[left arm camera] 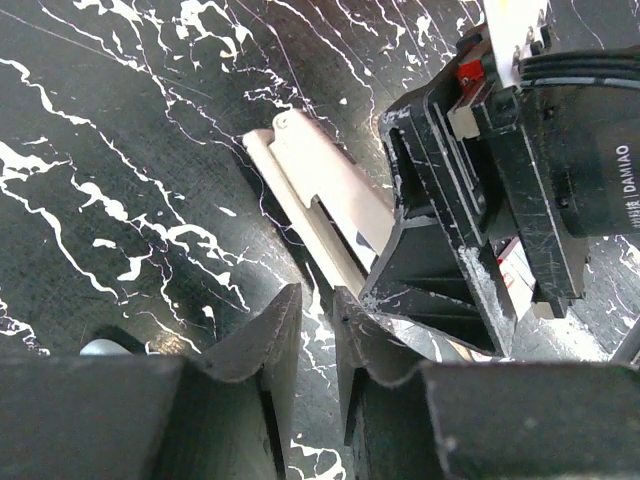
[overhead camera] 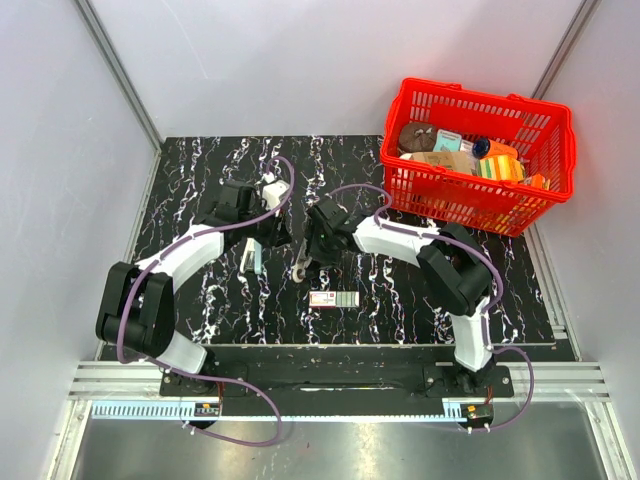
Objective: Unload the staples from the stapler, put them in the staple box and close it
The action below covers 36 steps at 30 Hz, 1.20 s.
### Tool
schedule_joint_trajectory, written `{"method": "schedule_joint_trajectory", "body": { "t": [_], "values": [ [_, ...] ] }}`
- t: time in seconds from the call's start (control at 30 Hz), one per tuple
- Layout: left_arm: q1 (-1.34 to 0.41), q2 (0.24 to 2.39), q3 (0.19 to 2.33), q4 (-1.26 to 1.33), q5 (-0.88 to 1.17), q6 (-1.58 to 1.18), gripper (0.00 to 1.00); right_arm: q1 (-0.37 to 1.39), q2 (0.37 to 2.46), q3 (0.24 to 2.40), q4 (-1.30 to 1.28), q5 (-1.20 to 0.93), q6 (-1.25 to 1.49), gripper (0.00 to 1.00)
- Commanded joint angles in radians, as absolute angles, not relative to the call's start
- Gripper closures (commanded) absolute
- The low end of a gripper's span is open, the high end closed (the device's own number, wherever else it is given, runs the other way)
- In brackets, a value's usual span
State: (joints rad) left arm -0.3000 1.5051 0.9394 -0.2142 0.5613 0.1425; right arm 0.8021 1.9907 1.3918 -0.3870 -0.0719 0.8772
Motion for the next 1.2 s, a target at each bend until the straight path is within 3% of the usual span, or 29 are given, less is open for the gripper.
{"method": "schedule_joint_trajectory", "body": {
  "t": [0.0,0.2,0.37,0.53,0.63,1.17],
  "values": [
    [-0.293,1.46,0.923,-0.199,0.541,0.16,0.76,0.821,2.006,1.453,-0.443,-0.084,0.847,0.44],
    [-0.29,1.456,0.919,-0.204,0.531,0.169,0.76,0.821,2.011,1.451,-0.443,-0.091,0.848,0.79],
    [-0.29,1.466,0.917,-0.235,0.552,0.189,0.71,0.819,1.965,1.43,-0.393,-0.091,0.862,0.99],
    [-0.279,1.45,0.923,-0.308,0.594,0.199,0.5,0.816,1.904,1.404,-0.312,-0.078,0.897,1.0],
    [-0.27,1.437,0.919,-0.35,0.646,0.193,0.44,0.81,1.862,1.381,-0.266,-0.046,0.928,1.0],
    [-0.282,1.502,0.888,-0.425,0.813,0.278,0.38,0.785,1.752,1.278,-0.138,-0.021,1.035,1.0]
  ]
}}
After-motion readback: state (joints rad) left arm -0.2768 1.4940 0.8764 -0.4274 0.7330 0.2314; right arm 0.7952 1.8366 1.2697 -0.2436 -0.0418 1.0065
